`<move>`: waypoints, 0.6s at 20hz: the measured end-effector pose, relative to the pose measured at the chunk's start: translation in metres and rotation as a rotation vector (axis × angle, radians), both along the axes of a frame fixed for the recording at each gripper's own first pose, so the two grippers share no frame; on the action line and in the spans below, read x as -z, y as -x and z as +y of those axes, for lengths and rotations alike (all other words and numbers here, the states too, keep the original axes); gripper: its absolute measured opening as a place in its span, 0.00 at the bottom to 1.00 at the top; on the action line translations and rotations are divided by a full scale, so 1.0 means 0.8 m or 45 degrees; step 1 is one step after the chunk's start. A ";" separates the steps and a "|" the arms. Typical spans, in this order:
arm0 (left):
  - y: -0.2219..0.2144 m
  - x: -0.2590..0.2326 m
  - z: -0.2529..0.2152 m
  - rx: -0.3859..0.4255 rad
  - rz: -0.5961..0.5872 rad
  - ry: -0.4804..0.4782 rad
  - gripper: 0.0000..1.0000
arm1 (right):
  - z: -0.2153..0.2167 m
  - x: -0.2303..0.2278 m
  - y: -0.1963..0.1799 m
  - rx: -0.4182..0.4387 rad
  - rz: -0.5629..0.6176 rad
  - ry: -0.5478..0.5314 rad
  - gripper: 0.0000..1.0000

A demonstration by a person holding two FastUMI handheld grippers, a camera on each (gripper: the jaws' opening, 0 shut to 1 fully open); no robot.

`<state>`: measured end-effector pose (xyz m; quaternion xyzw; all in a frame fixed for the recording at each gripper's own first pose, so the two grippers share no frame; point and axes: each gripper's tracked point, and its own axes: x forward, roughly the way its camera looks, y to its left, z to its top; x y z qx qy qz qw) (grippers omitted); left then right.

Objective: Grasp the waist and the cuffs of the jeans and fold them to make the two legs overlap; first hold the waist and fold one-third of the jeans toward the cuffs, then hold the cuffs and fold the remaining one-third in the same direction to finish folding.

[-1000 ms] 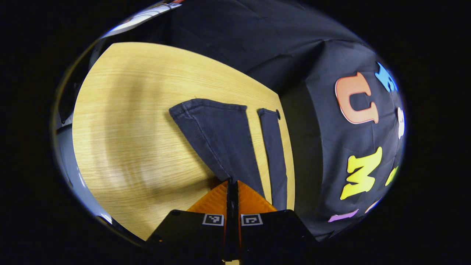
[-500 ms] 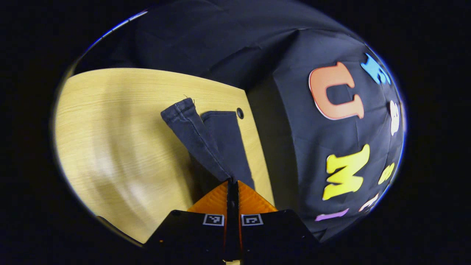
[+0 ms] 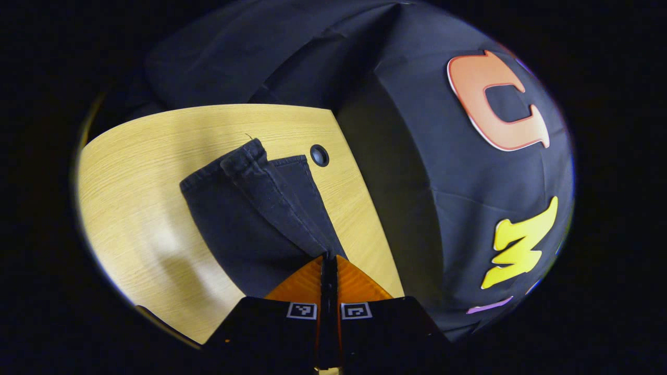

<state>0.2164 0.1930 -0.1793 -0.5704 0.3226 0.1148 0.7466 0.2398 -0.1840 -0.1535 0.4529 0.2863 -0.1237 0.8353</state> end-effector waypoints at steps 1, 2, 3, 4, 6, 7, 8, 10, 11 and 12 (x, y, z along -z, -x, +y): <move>-0.013 0.011 0.000 0.016 0.015 -0.021 0.03 | 0.001 0.010 -0.012 -0.001 0.012 0.012 0.06; -0.024 0.022 0.000 0.038 0.033 -0.048 0.03 | 0.003 0.019 -0.023 -0.001 0.024 0.020 0.06; -0.037 0.029 -0.003 0.059 0.032 -0.067 0.03 | 0.002 0.028 -0.033 0.001 0.035 0.024 0.06; -0.046 0.038 -0.005 0.081 0.041 -0.085 0.03 | 0.005 0.040 -0.041 -0.003 0.056 0.037 0.06; -0.067 0.052 -0.008 0.106 0.045 -0.115 0.03 | 0.002 0.058 -0.054 -0.001 0.074 0.070 0.06; -0.074 0.059 -0.010 0.117 0.048 -0.125 0.03 | 0.001 0.066 -0.058 -0.001 0.083 0.083 0.06; -0.082 0.066 -0.014 0.131 0.061 -0.134 0.03 | 0.003 0.073 -0.062 -0.002 0.096 0.088 0.06; -0.091 0.076 -0.016 0.112 0.083 -0.113 0.03 | 0.001 0.086 -0.065 0.006 0.110 0.098 0.06; -0.092 0.082 -0.016 0.101 0.089 -0.107 0.03 | 0.003 0.088 -0.065 0.012 0.118 0.097 0.06; -0.089 0.086 -0.017 0.098 0.092 -0.098 0.04 | 0.005 0.091 -0.065 0.017 0.125 0.092 0.06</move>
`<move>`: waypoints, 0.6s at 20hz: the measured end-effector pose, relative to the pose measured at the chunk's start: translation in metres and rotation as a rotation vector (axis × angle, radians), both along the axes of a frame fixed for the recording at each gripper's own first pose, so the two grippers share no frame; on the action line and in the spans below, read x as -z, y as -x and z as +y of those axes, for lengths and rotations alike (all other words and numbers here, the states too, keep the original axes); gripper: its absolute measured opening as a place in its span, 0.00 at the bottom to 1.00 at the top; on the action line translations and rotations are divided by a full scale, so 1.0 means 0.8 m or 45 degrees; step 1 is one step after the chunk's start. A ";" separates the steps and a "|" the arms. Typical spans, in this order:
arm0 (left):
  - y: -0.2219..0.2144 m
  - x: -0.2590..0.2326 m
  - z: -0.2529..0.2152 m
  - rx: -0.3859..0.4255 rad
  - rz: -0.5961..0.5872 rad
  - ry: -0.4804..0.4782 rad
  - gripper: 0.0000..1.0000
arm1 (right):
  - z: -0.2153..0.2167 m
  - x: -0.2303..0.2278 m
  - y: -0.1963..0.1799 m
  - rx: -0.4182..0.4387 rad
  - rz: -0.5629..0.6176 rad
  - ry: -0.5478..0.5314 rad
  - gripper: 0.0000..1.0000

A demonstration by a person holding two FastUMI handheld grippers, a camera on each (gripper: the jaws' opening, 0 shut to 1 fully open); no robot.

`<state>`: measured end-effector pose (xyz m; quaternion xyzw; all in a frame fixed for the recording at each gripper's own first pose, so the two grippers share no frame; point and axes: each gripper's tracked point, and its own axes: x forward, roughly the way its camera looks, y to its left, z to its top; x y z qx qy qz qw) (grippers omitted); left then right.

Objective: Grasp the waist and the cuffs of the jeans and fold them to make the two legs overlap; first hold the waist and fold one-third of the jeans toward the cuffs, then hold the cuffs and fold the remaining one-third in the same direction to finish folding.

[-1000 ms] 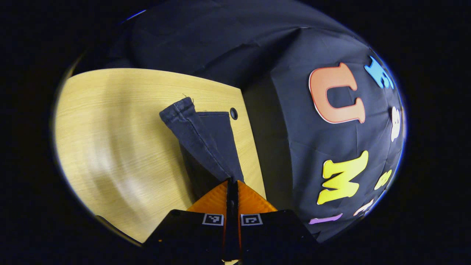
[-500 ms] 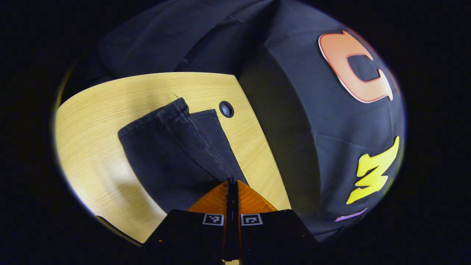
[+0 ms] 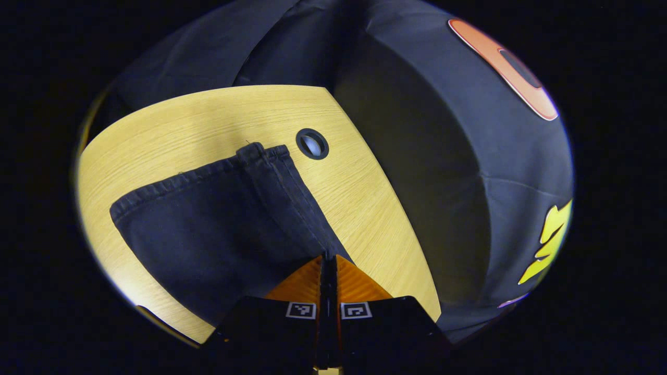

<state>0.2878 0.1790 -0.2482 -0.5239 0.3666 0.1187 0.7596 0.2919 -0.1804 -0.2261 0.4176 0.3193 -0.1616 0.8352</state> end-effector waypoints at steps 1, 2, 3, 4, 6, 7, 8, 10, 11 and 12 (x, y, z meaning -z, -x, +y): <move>0.001 0.004 0.002 -0.011 0.016 -0.013 0.04 | 0.002 0.001 -0.001 -0.001 -0.001 -0.016 0.07; 0.002 0.008 0.004 -0.019 0.025 -0.041 0.00 | -0.001 0.006 -0.003 -0.001 -0.005 -0.028 0.11; 0.004 0.004 0.013 -0.024 0.024 -0.077 0.14 | -0.004 0.009 -0.004 -0.003 -0.011 -0.021 0.25; 0.005 0.001 0.018 -0.028 0.014 -0.100 0.36 | -0.007 0.010 -0.004 -0.001 -0.021 0.001 0.38; 0.011 -0.011 0.022 -0.027 -0.013 -0.130 0.79 | -0.014 0.004 -0.001 -0.004 -0.037 0.024 0.66; 0.018 -0.020 0.025 -0.027 -0.028 -0.157 1.00 | -0.015 0.000 0.000 -0.007 -0.049 0.022 0.79; 0.026 -0.032 0.027 -0.022 -0.055 -0.177 1.00 | -0.016 -0.005 0.004 -0.012 -0.057 0.029 0.80; 0.022 -0.042 0.016 0.004 -0.108 -0.205 0.99 | -0.021 -0.015 0.015 -0.028 -0.079 0.075 0.97; 0.025 -0.052 0.015 0.011 -0.142 -0.231 0.99 | -0.026 -0.021 0.020 -0.041 -0.094 0.108 0.90; 0.028 -0.065 0.010 0.020 -0.174 -0.259 1.00 | -0.030 -0.030 0.026 -0.052 -0.114 0.143 0.98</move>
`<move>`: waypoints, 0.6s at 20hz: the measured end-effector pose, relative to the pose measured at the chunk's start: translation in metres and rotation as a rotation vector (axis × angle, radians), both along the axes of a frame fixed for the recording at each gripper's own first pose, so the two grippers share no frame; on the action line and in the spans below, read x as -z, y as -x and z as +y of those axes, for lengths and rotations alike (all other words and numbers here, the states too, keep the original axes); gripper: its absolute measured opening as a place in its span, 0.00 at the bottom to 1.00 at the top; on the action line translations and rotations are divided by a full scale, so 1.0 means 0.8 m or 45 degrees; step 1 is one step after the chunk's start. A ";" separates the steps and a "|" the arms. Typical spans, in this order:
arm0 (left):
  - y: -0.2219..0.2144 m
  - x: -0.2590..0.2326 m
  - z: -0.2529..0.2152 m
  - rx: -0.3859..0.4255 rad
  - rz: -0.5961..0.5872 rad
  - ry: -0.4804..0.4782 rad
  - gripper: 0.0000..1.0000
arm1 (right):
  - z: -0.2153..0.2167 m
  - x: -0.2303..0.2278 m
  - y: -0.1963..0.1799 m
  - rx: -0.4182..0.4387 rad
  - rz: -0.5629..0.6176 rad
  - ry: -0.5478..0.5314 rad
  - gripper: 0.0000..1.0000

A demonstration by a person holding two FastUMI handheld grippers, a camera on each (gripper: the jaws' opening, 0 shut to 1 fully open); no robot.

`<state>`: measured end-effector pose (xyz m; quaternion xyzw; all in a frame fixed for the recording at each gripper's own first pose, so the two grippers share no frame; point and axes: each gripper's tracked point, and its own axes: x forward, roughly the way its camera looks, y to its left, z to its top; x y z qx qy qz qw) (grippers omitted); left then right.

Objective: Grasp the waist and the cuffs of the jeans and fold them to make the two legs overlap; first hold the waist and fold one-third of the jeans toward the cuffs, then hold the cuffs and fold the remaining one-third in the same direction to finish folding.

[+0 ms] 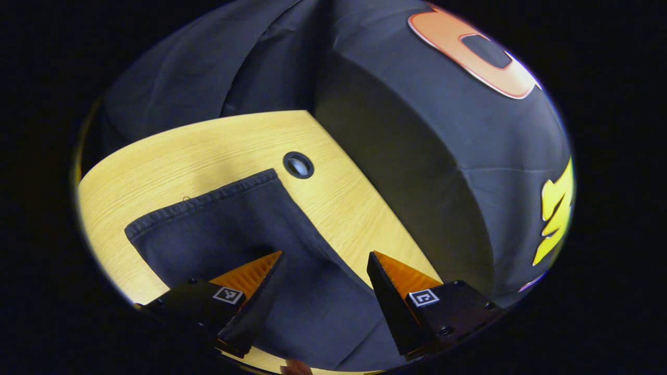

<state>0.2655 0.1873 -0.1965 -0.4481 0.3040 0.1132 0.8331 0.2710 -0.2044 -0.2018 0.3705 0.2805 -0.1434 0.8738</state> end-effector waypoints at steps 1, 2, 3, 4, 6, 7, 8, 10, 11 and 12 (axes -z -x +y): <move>0.002 -0.015 -0.003 0.007 -0.047 -0.031 0.99 | -0.005 -0.011 0.004 -0.011 -0.015 0.038 0.98; 0.007 -0.031 -0.004 0.020 -0.083 -0.069 0.99 | -0.013 -0.021 0.013 -0.016 -0.032 0.086 0.98; 0.012 -0.051 -0.006 0.026 -0.133 -0.110 0.99 | -0.027 -0.031 0.021 -0.011 -0.051 0.143 0.98; 0.017 -0.072 -0.009 0.039 -0.177 -0.154 0.99 | -0.041 -0.040 0.026 -0.005 -0.066 0.198 0.98; 0.031 -0.113 -0.016 0.059 -0.275 -0.237 0.99 | -0.067 -0.053 0.042 0.018 -0.081 0.300 0.92; 0.039 -0.133 -0.022 0.068 -0.317 -0.266 0.99 | -0.082 -0.057 0.051 0.034 -0.083 0.345 0.98; 0.049 -0.151 -0.027 0.076 -0.358 -0.293 0.99 | -0.096 -0.054 0.060 0.052 -0.074 0.380 0.98; 0.074 -0.188 -0.037 0.084 -0.436 -0.362 0.99 | -0.120 -0.036 0.078 0.077 -0.026 0.387 0.98; 0.086 -0.203 -0.039 0.087 -0.475 -0.417 0.99 | -0.128 -0.025 0.087 0.095 -0.003 0.371 0.92; 0.099 -0.220 -0.043 0.095 -0.518 -0.479 0.99 | -0.136 -0.013 0.097 0.116 0.020 0.361 0.98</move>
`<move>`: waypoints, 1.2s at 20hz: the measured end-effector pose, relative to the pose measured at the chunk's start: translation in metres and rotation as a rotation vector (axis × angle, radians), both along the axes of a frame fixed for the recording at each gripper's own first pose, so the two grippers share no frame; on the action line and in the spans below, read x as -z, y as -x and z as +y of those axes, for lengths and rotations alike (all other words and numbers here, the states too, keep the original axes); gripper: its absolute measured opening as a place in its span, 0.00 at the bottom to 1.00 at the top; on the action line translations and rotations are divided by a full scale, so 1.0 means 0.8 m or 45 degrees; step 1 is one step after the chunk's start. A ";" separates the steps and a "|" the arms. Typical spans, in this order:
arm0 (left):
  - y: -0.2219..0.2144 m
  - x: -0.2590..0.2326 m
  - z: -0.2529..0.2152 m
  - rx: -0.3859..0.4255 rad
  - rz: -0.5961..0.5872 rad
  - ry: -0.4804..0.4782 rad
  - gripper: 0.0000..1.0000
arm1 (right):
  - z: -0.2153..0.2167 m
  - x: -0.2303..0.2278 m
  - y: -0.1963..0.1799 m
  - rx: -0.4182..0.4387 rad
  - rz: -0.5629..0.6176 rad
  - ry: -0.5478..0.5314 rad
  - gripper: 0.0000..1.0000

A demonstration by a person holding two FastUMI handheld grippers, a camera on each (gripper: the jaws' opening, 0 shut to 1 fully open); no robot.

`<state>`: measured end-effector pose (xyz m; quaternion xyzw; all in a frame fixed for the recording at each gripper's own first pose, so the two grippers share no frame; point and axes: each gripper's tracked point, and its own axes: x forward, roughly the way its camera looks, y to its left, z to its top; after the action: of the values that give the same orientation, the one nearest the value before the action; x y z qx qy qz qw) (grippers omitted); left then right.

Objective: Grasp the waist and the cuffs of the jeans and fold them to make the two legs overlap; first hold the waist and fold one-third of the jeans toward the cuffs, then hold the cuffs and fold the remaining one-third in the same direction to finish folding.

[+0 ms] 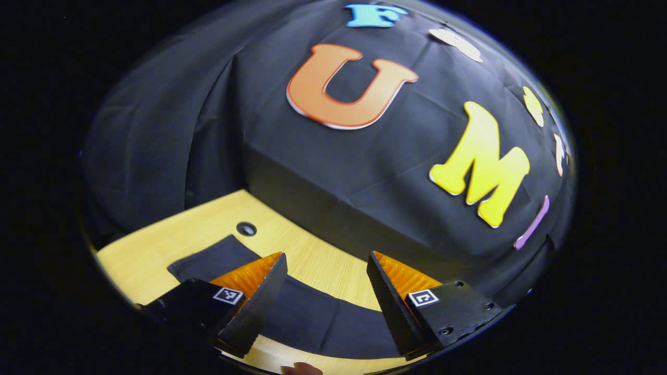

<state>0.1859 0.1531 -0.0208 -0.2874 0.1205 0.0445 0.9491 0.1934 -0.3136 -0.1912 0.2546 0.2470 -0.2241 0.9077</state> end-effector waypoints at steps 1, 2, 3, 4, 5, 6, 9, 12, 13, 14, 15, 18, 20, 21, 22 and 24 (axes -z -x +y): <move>0.016 -0.016 -0.002 0.002 -0.046 -0.069 0.99 | -0.006 0.013 0.009 0.024 0.019 -0.006 0.98; 0.028 -0.032 -0.005 0.005 -0.096 -0.142 0.99 | -0.012 0.027 0.017 0.037 0.041 -0.012 0.98; 0.039 -0.049 -0.011 0.004 -0.141 -0.209 0.99 | -0.013 0.038 0.022 0.042 0.060 -0.018 0.98; 0.050 -0.065 -0.018 0.007 -0.196 -0.274 0.99 | -0.013 0.048 0.029 0.042 0.079 -0.027 0.98; 0.062 -0.086 -0.024 0.006 -0.251 -0.338 0.99 | -0.011 0.057 0.034 0.036 0.096 -0.029 0.98; 0.069 -0.098 -0.029 0.001 -0.291 -0.409 0.99 | -0.007 0.064 0.036 0.028 0.105 -0.028 0.98; 0.099 -0.119 -0.051 0.040 -0.350 -0.604 0.99 | 0.009 0.076 0.037 -0.003 0.114 -0.030 0.93; 0.118 -0.151 -0.081 0.071 -0.466 -0.790 1.00 | 0.021 0.090 0.037 -0.010 0.120 -0.048 0.93; 0.125 -0.156 -0.089 0.097 -0.483 -0.811 1.00 | 0.019 0.089 0.032 0.006 0.100 -0.036 0.98; 0.135 -0.156 -0.090 0.120 -0.486 -0.827 0.99 | 0.023 0.094 0.037 0.010 0.106 -0.041 0.95; 0.140 -0.156 -0.089 0.129 -0.483 -0.836 0.99 | 0.019 0.094 0.035 0.022 0.097 -0.035 0.87; 0.143 -0.157 -0.090 0.130 -0.486 -0.829 0.99 | 0.034 0.097 0.027 -0.010 0.102 -0.123 0.60; 0.144 -0.156 -0.087 0.114 -0.475 -0.813 0.99 | 0.033 0.093 0.025 -0.006 0.093 -0.117 0.42; 0.146 -0.155 -0.086 0.104 -0.469 -0.803 0.99 | 0.032 0.090 0.024 -0.011 0.103 -0.097 0.22; 0.147 -0.154 -0.082 0.090 -0.462 -0.791 0.99 | 0.033 0.090 0.026 -0.029 0.128 -0.067 0.07; 0.148 -0.148 -0.076 0.066 -0.437 -0.764 0.99 | 0.034 0.079 0.027 -0.064 0.148 -0.013 0.11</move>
<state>0.0676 0.0927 0.0975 0.0044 -0.0520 0.0048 0.9986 0.1717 -0.2862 -0.2545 0.2396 0.3068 -0.2145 0.8958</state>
